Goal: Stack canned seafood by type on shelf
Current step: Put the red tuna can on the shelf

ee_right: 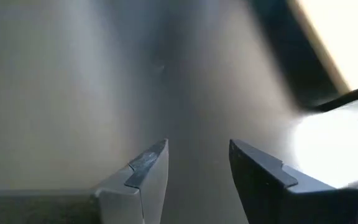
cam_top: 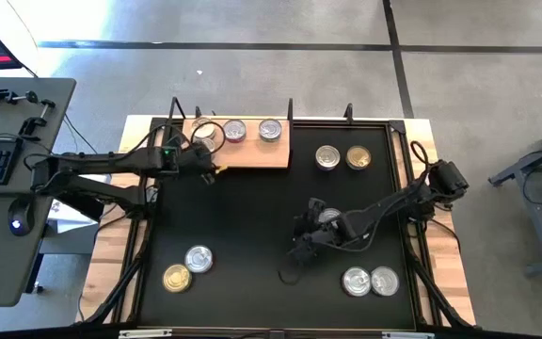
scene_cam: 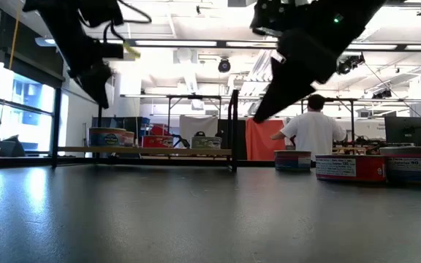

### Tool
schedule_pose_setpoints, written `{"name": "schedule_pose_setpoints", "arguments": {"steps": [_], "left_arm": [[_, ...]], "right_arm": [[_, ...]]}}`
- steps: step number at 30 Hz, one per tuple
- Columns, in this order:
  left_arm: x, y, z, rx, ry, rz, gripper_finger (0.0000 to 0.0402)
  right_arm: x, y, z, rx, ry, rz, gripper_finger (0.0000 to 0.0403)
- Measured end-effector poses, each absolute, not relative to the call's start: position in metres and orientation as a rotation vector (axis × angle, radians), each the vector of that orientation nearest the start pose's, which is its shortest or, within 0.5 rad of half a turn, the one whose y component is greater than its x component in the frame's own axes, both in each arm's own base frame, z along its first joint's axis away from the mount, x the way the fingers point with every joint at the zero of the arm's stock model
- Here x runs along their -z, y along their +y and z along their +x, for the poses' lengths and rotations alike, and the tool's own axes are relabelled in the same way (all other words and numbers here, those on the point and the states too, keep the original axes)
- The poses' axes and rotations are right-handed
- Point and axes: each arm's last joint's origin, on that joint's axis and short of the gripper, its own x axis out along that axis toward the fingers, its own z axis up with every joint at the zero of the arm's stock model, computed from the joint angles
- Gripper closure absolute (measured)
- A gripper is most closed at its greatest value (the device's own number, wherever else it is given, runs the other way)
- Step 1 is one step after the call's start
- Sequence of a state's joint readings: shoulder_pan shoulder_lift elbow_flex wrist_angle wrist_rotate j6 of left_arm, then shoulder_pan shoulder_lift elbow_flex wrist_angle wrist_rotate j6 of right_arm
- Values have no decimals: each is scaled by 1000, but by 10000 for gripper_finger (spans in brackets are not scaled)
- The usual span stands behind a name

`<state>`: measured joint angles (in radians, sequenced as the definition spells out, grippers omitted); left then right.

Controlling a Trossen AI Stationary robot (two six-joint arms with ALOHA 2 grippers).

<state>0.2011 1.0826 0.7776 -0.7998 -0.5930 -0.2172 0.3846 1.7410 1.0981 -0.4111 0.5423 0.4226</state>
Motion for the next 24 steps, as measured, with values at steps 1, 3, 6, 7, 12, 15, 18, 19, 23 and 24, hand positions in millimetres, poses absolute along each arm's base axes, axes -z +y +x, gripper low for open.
{"name": "schedule_pose_setpoints", "arguments": {"steps": [1, 3, 6, 7, 12, 15, 18, 19, 23, 24], "left_arm": [[-240, 49, 182, -794, 1012, 31, 302], [-242, 39, 184, -744, 977, 31, 306], [-244, 23, 187, -677, 941, 39, 309], [-244, 17, 189, -653, 918, 38, 309], [-234, -11, 201, -519, 755, 36, 310], [-224, -27, 206, -431, 651, 32, 310], [-213, -43, 206, -356, 590, 16, 310], [-211, -49, 206, -333, 569, 4, 310], [-200, -68, 205, -252, 499, -48, 310], [-198, -72, 205, -233, 484, -56, 310]], "right_arm": [[-186, 112, 322, 298, 909, -65, 242], [-195, 107, 317, 231, 961, -25, 242], [-209, 99, 300, 129, 1094, 102, 242], [-214, 96, 293, 116, 1148, 153, 242], [-222, 84, 264, 354, 1290, 232, 242], [-217, 78, 263, 537, 1270, 246, 242], [-206, 79, 269, 576, 1279, 249, 242], [-202, 80, 271, 585, 1287, 249, 242], [-179, 83, 280, 631, 1336, 261, 242], [-173, 84, 283, 632, 1346, 273, 242]]}}
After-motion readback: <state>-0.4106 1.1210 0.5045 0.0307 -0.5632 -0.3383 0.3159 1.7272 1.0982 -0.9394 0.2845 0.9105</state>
